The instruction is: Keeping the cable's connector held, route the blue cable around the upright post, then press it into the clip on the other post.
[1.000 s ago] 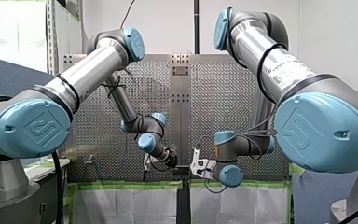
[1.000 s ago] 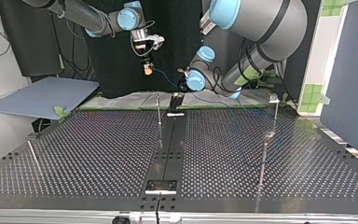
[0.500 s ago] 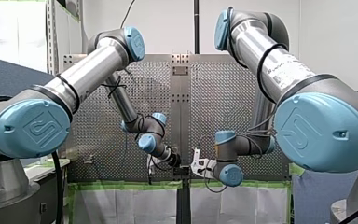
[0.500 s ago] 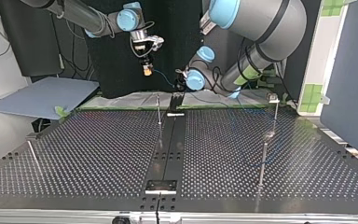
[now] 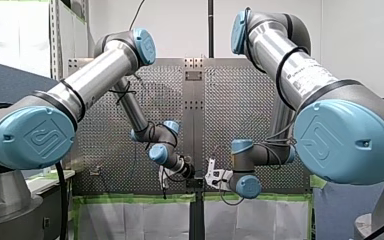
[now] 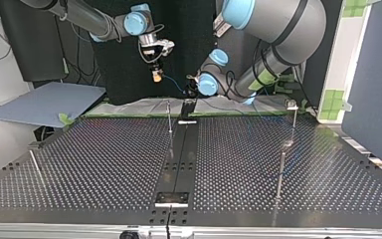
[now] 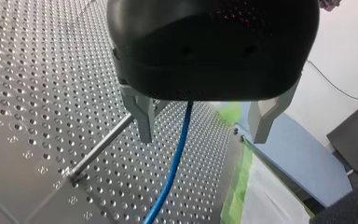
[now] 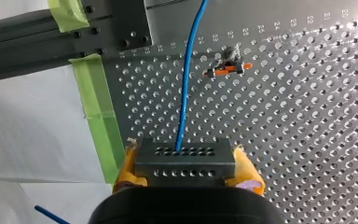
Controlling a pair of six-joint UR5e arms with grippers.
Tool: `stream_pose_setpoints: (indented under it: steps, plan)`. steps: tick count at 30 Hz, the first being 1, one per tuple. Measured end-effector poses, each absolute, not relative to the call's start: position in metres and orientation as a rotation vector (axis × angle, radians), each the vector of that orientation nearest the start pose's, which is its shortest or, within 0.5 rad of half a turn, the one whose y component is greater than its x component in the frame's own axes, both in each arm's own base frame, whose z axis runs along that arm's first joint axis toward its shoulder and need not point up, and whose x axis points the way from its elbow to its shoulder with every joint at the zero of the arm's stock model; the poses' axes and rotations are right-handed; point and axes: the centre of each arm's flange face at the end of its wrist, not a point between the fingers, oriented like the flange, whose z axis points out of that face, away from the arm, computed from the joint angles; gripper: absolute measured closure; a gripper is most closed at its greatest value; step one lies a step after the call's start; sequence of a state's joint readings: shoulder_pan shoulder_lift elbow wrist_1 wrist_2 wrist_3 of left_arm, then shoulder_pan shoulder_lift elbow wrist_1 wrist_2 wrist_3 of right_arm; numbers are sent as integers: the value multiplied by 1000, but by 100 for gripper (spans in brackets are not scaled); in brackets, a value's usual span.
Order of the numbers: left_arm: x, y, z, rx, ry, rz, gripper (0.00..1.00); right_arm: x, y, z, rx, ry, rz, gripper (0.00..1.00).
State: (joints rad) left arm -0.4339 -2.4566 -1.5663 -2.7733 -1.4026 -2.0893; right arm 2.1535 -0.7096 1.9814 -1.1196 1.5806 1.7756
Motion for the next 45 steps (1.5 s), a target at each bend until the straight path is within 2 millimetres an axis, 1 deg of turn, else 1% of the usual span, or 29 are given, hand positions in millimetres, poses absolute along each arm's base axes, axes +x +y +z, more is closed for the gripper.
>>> stream_pose_setpoints:
  steps: [11,16,22,45]
  plan:
    - [490,-401,-6,127,2155,-695,0,399,-364,-48,1708,-1160,1639,100]
    - [485,-413,-5,188,2122,-742,0,399,-364,-48,1710,-1158,1641,100]
    - [482,-421,-4,237,2108,-801,0,399,-364,-48,1710,-1158,1641,100]
    - [482,-421,-3,237,2104,-807,0,399,-364,-48,1711,-1159,1638,100]
